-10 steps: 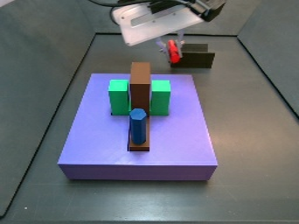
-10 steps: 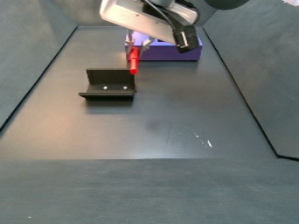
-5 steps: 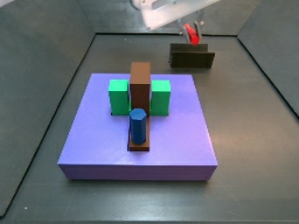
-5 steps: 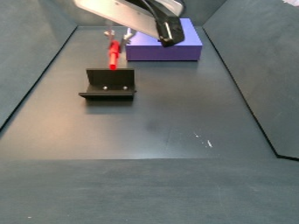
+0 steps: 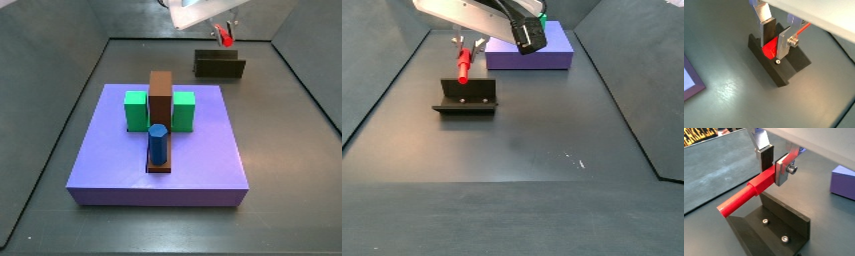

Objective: Pick up the red object. Move up. Place the red object on the fixture. Regrasp the red object. Move to above the board. Insert the red object.
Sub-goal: Place the red object on the fixture.

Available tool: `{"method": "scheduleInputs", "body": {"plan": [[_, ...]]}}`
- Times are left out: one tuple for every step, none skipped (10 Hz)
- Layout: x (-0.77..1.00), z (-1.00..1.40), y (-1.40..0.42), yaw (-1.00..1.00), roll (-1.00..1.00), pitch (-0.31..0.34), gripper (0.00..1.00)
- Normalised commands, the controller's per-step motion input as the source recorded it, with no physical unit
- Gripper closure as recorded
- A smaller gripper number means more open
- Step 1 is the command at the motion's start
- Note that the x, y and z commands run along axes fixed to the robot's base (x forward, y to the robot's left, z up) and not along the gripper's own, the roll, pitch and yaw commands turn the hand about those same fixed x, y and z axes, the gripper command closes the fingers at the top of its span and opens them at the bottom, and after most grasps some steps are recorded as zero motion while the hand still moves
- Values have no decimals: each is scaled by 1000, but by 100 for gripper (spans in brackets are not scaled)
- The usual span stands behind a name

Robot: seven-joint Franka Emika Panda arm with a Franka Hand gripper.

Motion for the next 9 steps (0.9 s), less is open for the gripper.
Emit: {"method": "scheduleInputs", "body": {"plan": [[206, 111, 263, 0, -1000, -103, 100], [220, 111, 269, 0, -1000, -71, 100], [211, 134, 114, -71, -1000, 0, 100], [154, 31, 0, -157, -1000, 0, 100], [123, -54, 0, -74, -703, 80, 100], [117, 0, -134, -163, 0, 60, 100], [-83, 0, 0, -40, 0, -80, 100], [0, 277, -260, -503, 0, 169, 100], [0, 237, -177, -503, -123, 1000, 100]]}}
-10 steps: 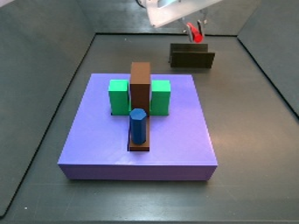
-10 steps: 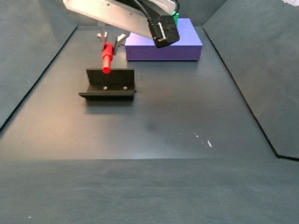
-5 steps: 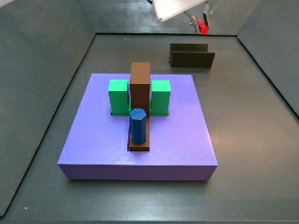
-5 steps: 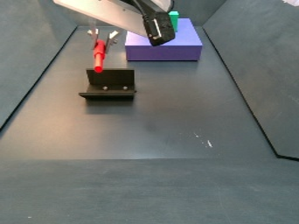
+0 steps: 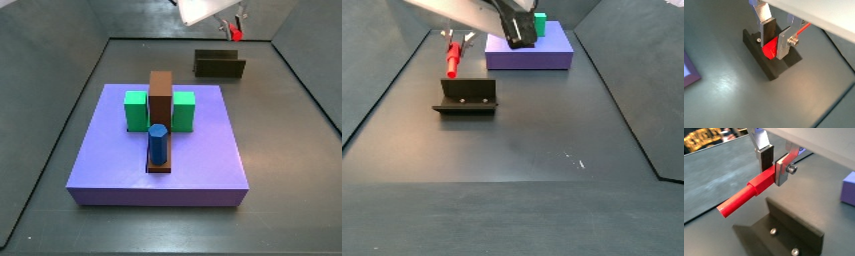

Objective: Pick up the red object. Move up. Place the red object on the fixture. Regrasp the red object. Move to above the board. Insert the red object.
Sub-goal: Place the red object on the fixture.

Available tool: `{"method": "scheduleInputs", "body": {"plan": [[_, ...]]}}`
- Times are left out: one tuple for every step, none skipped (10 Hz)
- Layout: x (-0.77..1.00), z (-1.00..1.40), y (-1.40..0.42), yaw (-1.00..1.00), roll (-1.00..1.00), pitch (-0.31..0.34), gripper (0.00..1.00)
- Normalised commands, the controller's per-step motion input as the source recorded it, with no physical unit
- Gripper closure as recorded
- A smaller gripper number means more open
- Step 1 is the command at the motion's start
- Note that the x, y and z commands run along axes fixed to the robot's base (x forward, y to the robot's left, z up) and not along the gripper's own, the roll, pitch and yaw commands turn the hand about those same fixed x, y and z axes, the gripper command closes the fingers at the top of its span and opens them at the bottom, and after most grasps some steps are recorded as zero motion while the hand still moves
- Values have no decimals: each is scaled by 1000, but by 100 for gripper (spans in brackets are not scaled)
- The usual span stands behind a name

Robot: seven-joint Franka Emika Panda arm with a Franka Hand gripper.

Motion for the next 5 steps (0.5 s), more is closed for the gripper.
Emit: {"method": "scheduleInputs", "body": {"plan": [[0, 0, 0, -414, -11, 1000, 100], [0, 0, 0, -414, -3, 1000, 100], [0, 0, 0, -414, -9, 1000, 100], [0, 0, -106, -423, -206, 1000, 100], [49, 0, -257, -414, -546, 1000, 100]]}}
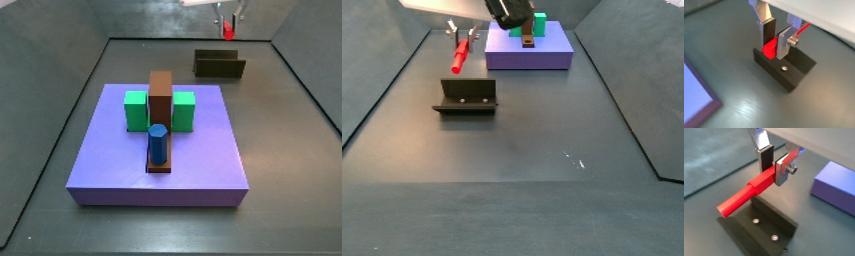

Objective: Pick up the red object. Move up. Place the red object on the fixture. Regrasp the red object. Move to above the board. Insert the red object.
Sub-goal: Place the red object on the fixture.

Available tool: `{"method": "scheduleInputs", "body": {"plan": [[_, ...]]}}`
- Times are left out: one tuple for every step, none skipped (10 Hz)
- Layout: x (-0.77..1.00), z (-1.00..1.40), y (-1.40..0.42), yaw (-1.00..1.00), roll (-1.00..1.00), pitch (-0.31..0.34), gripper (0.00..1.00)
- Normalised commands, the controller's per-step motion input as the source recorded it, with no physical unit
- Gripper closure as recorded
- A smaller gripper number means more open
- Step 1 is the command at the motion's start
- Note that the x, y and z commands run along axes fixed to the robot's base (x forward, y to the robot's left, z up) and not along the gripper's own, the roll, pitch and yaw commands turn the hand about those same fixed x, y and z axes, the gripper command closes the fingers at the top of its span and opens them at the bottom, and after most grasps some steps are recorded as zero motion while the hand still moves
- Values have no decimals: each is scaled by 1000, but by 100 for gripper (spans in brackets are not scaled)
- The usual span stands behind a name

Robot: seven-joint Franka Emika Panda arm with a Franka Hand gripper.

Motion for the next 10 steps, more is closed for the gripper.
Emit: {"method": "scheduleInputs", "body": {"plan": [[71, 77, -329, -403, -709, 906, 100], [37, 277, -274, -409, -931, 477, 100], [0, 46, 423, -51, -969, 71, 100], [0, 0, 89, -83, -83, 0, 100], [169, 0, 226, -246, -1000, -6, 100], [226, 143, 66, -291, -1000, -214, 100], [206, 140, 57, -286, -1000, -191, 100], [137, 146, 109, -197, -1000, -31, 100], [377, 0, 277, 11, -1000, 223, 100], [383, 0, 257, 31, -1000, 286, 100]]}}
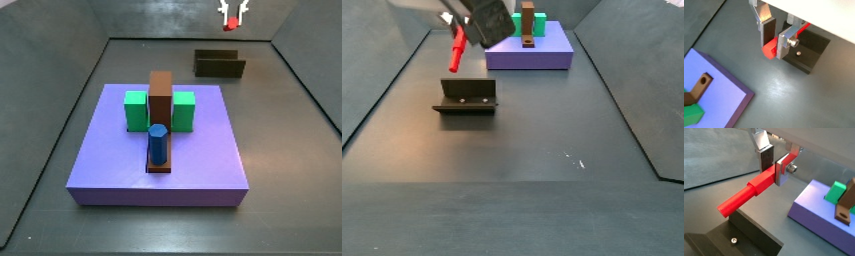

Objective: Pick up the red object. Move up. Place the red object on the fixture. Regrasp the red object. Move to above the board. Insert the red object.
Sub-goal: Place the red object on the fixture.

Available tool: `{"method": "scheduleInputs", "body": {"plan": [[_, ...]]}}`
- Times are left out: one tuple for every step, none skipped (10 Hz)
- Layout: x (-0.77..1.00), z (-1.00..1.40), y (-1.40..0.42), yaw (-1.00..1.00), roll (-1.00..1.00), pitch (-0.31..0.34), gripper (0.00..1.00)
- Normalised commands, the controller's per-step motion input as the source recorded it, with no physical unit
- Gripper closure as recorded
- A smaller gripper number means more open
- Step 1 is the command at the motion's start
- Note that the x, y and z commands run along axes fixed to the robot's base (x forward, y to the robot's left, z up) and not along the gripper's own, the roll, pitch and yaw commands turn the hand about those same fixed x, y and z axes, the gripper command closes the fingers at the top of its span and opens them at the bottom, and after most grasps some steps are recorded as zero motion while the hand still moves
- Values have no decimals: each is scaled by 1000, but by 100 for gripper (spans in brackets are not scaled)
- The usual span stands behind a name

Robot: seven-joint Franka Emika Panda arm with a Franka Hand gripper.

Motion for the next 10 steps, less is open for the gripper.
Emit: {"method": "scheduleInputs", "body": {"plan": [[389, 0, 260, 46, -1000, 294, 100], [389, -120, 306, 89, -1000, 271, 100], [317, -320, 260, 220, -774, 311, 100], [97, -343, 169, 66, -357, 134, 100], [0, -640, 0, 0, -103, 0, 100], [-63, -637, -14, 0, 0, 0, 100], [-206, -377, -80, 0, 63, 0, 100], [-149, -211, -103, 0, 114, 37, 100], [-80, -89, 0, 0, -40, 0, 100], [-97, -103, 0, 0, -129, 0, 100]]}}
